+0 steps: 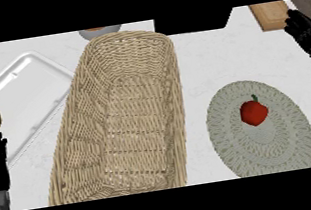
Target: Pick the bell pepper from the placemat and place it in the basket
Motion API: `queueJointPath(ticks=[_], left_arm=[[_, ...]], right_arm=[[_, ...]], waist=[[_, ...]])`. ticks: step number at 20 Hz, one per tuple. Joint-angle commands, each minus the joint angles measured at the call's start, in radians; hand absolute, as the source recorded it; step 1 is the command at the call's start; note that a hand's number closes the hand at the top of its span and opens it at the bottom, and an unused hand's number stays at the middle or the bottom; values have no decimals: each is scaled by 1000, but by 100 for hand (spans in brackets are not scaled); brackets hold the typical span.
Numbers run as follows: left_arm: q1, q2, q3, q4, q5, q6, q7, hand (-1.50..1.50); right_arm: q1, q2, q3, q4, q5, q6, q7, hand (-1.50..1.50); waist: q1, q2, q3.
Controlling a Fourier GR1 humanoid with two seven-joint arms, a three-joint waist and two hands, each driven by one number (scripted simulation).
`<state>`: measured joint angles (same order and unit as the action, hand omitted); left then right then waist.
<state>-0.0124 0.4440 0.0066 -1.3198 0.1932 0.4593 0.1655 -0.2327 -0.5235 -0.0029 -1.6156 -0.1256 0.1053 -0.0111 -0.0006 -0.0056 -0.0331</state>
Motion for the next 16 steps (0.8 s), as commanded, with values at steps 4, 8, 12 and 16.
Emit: queueJointPath(ticks=[4,8,12,16], left_arm=[[-168,48,-105,-98,-70,-145,-132,0],[-231,66,-172,-184,-79,-237,-176,0],[-230,59,-212,-171,-76,-305,-207,0],[-239,60,-207,-201,-85,-288,-175,0]], right_arm=[[-80,178,13,100,20,-186,101,150],[-103,458,-26,139,-125,-338,50,150],[-237,516,67,277,119,-693,-19,-150],[-379,441,95,375,392,-883,195,-150]], waist=[[4,14,33],[21,21,42],[54,21,31],[35,5,27]])
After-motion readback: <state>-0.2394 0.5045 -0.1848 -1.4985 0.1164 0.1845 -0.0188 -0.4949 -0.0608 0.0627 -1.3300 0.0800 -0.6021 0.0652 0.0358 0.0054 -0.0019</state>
